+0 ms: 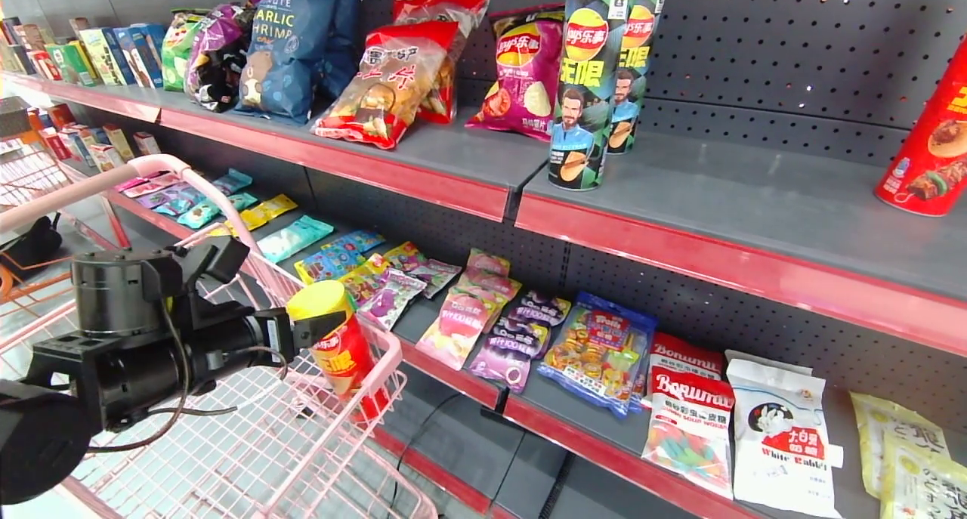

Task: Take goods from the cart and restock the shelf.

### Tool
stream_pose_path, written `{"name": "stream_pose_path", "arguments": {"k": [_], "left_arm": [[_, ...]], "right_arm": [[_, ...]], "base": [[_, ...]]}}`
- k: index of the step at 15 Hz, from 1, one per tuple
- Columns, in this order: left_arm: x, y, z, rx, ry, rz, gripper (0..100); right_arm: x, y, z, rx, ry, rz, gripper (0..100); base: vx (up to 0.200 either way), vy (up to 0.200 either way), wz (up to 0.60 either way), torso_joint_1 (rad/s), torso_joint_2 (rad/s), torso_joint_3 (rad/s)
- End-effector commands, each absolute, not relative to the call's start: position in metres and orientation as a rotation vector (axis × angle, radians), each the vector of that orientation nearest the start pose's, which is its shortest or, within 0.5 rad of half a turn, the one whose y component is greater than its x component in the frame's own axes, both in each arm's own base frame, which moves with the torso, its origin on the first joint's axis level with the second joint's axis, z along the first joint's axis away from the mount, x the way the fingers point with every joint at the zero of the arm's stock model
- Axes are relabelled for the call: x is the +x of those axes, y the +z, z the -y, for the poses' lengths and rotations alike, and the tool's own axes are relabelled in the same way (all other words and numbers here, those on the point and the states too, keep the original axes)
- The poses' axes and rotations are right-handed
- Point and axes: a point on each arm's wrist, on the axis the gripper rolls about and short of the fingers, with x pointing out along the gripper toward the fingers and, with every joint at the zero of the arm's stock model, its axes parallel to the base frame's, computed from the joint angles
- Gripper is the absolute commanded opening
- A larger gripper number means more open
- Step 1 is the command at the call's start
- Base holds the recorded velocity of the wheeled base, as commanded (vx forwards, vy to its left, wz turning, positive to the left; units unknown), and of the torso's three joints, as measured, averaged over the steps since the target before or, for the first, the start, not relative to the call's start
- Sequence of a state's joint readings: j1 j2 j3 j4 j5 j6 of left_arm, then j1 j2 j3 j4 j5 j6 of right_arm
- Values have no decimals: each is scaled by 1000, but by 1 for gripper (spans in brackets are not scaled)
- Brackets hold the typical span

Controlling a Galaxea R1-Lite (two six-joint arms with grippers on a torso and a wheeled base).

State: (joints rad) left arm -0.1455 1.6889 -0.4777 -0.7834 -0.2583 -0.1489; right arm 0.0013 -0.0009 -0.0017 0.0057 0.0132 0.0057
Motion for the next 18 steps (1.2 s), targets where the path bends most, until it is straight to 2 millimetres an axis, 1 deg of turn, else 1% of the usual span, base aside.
{"name": "stream_pose_path", "arguments": {"k": [1,2,3,5,8,9,11,14,16,17,18], "left_arm": [[261,105,47,-169,-371,-513,100],[261,104,47,-169,-372,-517,100],[263,98,47,-172,-377,-539,100],[265,92,48,-172,-380,-558,100],[274,82,48,-145,-383,-545,100],[280,78,49,-137,-388,-519,100],[285,73,50,-130,-392,-512,100],[286,72,50,-129,-392,-513,100],[291,70,51,-128,-391,-515,100],[292,70,51,-123,-391,-511,0],[294,71,52,-107,-396,-496,0]], "right_arm": [[-23,75,0,6,15,-5,100],[-23,75,0,6,15,-5,100],[-23,75,0,6,15,-5,100],[-23,75,0,6,15,-5,100],[-23,75,0,6,15,-5,100],[-23,75,0,6,15,-5,100],[-23,75,0,6,15,-5,100],[-23,75,0,6,15,-5,100],[-23,75,0,6,15,-5,100],[-23,75,0,6,15,-5,100],[-23,75,0,6,15,-5,100]], "base": [[0,0,0,0,0,0],[0,0,0,0,0,0],[0,0,0,0,0,0],[0,0,0,0,0,0],[0,0,0,0,0,0],[0,0,0,0,0,0],[0,0,0,0,0,0],[0,0,0,0,0,0],[0,0,0,0,0,0],[0,0,0,0,0,0],[0,0,0,0,0,0]]}}
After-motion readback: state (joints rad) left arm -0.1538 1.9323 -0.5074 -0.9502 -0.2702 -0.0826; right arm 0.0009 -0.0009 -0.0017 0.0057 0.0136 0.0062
